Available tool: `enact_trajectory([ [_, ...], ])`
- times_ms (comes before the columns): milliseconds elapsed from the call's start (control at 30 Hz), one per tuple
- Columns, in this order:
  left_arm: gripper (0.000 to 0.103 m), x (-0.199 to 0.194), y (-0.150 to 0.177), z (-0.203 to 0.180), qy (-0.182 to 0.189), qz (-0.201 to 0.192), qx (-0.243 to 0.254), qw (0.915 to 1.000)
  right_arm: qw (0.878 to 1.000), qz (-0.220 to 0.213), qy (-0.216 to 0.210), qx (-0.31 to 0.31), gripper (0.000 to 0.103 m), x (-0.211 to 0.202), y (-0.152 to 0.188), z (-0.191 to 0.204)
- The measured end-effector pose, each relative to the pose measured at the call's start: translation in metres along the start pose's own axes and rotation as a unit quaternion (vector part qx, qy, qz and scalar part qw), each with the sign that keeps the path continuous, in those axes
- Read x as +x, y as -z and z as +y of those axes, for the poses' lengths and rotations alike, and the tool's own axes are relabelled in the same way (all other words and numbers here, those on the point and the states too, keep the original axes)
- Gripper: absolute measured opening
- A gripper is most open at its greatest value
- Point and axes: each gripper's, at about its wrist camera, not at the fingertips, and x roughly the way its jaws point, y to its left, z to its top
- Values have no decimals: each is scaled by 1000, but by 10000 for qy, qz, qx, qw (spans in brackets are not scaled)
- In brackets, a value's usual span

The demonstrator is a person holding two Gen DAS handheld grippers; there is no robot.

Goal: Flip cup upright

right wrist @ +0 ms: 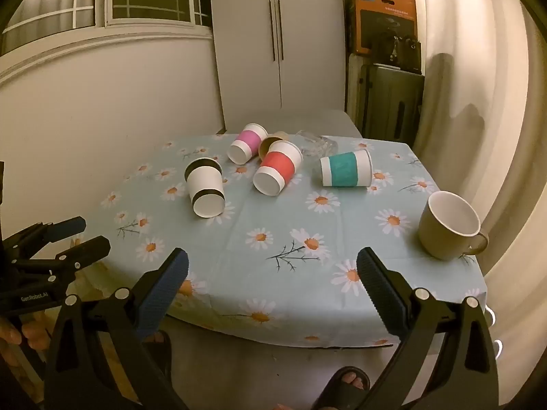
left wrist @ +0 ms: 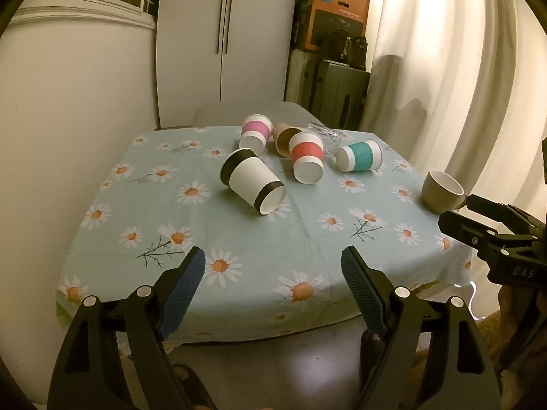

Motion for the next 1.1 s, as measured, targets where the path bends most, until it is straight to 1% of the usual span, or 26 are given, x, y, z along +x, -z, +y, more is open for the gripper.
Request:
enact_trajectory([
  [267, 80, 0, 0, 0, -20, -16, 17, 10000, 10000, -38, -18, -16, 98, -1, 1, -1],
  [1100, 80, 0, 0, 0, -23, -34, 15, 10000, 10000, 46, 14, -65, 98, 3, 3, 0],
])
